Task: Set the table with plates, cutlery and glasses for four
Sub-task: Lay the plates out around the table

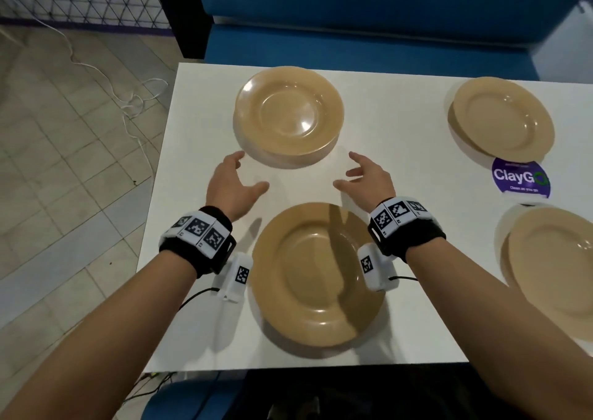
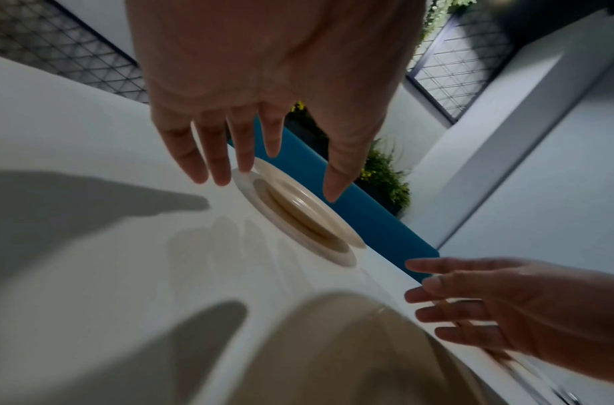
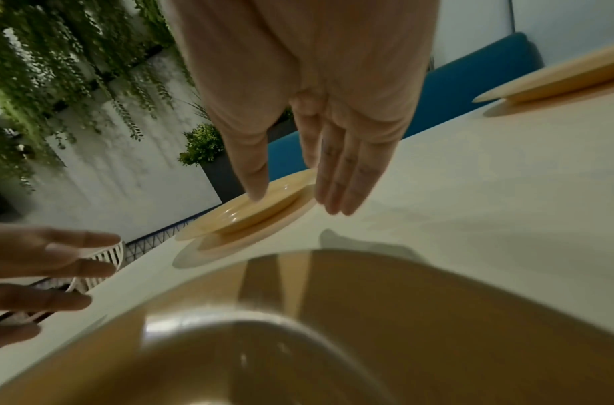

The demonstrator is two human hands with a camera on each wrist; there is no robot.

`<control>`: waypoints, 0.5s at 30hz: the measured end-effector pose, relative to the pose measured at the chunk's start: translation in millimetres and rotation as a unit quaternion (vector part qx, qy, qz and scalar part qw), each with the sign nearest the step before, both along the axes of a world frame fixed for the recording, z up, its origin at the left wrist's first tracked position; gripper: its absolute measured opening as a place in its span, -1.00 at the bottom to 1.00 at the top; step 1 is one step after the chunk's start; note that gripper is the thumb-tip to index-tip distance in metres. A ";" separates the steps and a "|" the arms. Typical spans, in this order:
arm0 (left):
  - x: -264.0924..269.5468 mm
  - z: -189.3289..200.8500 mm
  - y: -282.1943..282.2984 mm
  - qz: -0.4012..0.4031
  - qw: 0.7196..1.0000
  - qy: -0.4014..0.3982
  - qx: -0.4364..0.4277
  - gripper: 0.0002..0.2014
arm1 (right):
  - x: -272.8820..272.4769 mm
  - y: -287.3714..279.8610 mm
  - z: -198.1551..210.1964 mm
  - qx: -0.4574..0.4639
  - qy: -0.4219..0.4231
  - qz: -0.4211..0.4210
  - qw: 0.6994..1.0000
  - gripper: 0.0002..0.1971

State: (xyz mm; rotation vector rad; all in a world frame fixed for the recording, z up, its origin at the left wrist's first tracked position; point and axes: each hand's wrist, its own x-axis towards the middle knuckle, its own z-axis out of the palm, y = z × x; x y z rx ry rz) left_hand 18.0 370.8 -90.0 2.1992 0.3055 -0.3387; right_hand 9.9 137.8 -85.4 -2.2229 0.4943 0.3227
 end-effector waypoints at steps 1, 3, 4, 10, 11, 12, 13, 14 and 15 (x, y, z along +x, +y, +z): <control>-12.6 1.0 0.2 -0.017 1.000 0.014 0.006 -0.25 | -9.1 -1.3 0.1 -0.012 0.013 0.017 1.000 -0.32; -35.0 1.9 1.0 -0.048 0.998 0.035 0.020 -0.31 | -25.5 -4.2 0.5 -0.036 0.038 0.051 0.997 -0.36; -45.3 2.2 2.0 -0.056 0.997 0.036 0.028 -0.35 | -33.2 -5.6 0.5 -0.047 0.048 0.067 0.995 -0.39; -91.7 -2.3 11.3 -0.048 0.996 0.047 0.050 -0.52 | -71.1 -13.5 -4.1 -0.129 0.073 0.083 0.985 -0.52; -95.5 -3.4 11.6 -0.049 0.996 0.056 0.048 -0.54 | -74.2 -13.6 -5.1 -0.138 0.074 0.082 0.984 -0.53; -99.8 -4.0 11.7 -0.046 0.996 0.060 0.046 -0.57 | -77.9 -13.8 -5.9 -0.142 0.074 0.081 0.984 -0.53; -102.9 -4.1 11.6 -0.043 0.996 0.059 0.045 -0.60 | -81.2 -14.0 -6.3 -0.143 0.072 0.078 0.984 -0.54; -104.7 -3.7 11.5 -0.040 0.997 0.056 0.044 -0.63 | -83.5 -14.4 -6.5 -0.141 0.068 0.075 0.985 -0.55; -105.8 -3.4 11.7 -0.038 0.997 0.052 0.046 -0.64 | -85.5 -14.7 -7.2 -0.137 0.064 0.072 0.986 -0.55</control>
